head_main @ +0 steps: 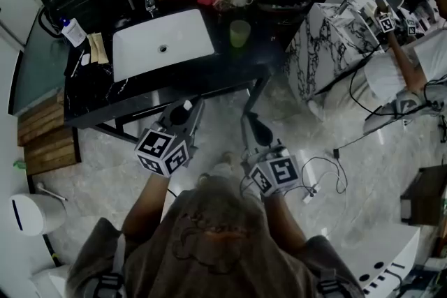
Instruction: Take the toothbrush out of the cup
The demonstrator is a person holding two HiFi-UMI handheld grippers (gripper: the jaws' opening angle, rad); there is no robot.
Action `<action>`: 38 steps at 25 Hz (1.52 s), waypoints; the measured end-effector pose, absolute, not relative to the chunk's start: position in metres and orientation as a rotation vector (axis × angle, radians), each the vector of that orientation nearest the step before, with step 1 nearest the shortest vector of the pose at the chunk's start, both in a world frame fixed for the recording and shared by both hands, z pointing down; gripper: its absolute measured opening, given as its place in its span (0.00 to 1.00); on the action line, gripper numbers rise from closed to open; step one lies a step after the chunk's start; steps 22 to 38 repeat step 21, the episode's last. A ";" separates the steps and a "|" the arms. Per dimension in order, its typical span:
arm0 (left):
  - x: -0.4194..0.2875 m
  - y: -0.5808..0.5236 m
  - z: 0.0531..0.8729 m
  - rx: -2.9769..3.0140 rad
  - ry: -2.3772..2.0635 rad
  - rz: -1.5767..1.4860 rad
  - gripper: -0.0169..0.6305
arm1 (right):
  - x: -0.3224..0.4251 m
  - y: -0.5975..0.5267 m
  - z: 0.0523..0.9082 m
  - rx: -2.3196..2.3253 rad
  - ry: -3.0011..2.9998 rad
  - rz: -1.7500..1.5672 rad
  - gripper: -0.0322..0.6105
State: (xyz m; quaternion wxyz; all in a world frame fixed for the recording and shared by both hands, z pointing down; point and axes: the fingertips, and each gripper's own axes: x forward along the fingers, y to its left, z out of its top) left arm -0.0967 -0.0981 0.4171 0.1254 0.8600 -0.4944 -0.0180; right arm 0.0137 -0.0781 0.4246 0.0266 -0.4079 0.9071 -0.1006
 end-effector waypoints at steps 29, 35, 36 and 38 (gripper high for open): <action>-0.099 -0.086 0.413 2.508 -1.441 -0.044 0.02 | -0.001 -0.064 0.427 -1.246 2.780 -0.354 0.05; -0.099 -0.086 0.413 2.508 -1.441 -0.044 0.02 | -0.001 -0.064 0.427 -1.246 2.780 -0.354 0.05; -0.099 -0.086 0.413 2.508 -1.441 -0.044 0.02 | -0.001 -0.064 0.427 -1.246 2.780 -0.354 0.05; -0.099 -0.086 0.413 2.508 -1.441 -0.044 0.02 | -0.001 -0.064 0.427 -1.246 2.780 -0.354 0.05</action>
